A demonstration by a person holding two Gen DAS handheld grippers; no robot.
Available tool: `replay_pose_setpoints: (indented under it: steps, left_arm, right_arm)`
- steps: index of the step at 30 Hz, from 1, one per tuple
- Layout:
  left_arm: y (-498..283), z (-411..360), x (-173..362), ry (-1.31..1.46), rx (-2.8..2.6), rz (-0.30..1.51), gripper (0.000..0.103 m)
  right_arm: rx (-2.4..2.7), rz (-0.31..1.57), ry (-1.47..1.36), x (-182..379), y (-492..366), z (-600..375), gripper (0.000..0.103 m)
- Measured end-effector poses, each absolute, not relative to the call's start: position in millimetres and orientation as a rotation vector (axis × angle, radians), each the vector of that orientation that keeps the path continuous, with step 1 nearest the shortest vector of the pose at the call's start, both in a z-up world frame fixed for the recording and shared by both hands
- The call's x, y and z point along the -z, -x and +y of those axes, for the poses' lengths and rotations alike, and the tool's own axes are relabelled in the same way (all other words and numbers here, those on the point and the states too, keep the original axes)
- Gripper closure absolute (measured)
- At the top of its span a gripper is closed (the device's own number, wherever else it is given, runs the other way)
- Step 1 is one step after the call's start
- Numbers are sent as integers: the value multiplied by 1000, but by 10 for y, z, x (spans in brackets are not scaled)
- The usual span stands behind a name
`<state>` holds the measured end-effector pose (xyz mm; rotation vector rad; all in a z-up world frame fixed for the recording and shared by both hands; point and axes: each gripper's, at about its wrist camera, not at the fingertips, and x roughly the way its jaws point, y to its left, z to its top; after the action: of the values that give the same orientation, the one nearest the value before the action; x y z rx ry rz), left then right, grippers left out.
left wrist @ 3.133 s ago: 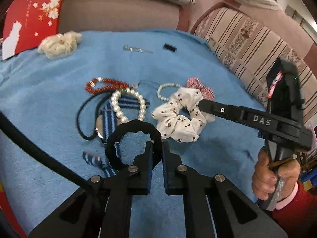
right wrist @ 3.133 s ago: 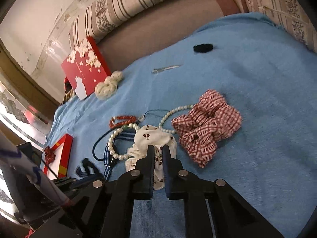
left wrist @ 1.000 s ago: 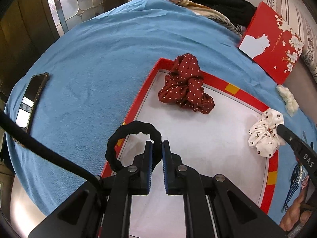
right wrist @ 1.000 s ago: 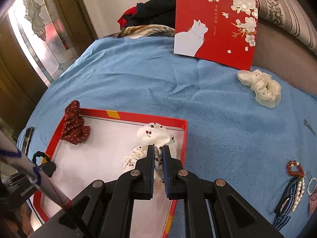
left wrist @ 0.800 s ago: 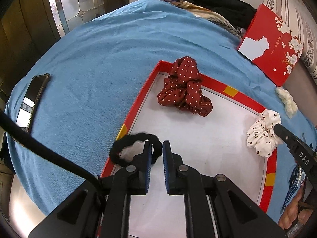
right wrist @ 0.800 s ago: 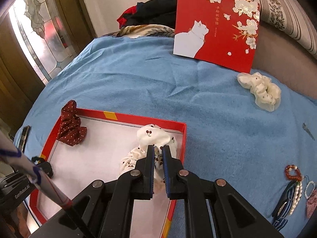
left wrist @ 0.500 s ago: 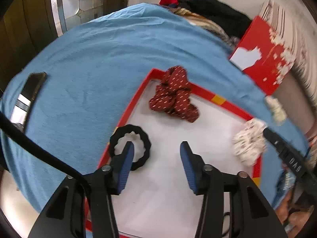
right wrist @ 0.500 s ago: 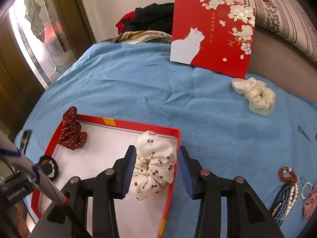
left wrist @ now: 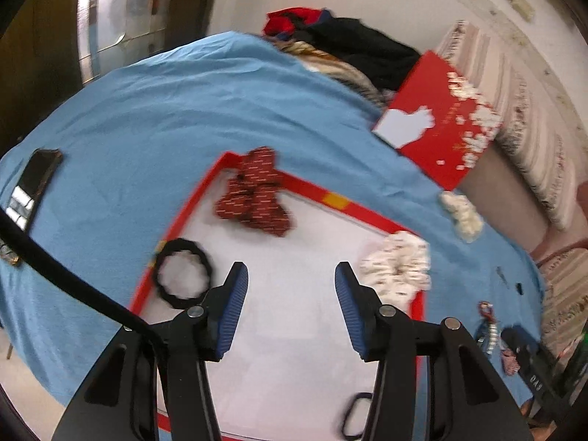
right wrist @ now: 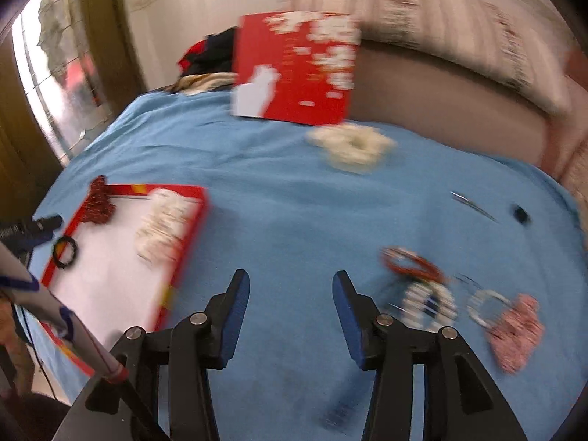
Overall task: Organize jewelry
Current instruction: 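Move both open tools back over the remaining accessories, then grasp the blue striped watch strap with the left tool while the right tool grasps the red plaid scrunchie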
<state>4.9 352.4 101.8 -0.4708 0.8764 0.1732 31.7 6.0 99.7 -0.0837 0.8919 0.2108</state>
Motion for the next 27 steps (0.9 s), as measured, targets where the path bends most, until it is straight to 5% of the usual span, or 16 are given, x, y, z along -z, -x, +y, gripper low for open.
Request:
replay_pose_setpoints:
  steps: [11, 27]
  left_arm:
    - [-135, 2150, -1186, 328, 100, 827, 52]
    - [-131, 159, -555, -28, 373, 924, 52]
  right_arm:
    - [88, 877, -169, -958, 57, -1955, 49]
    - [66, 819, -211, -682, 75, -2500, 47]
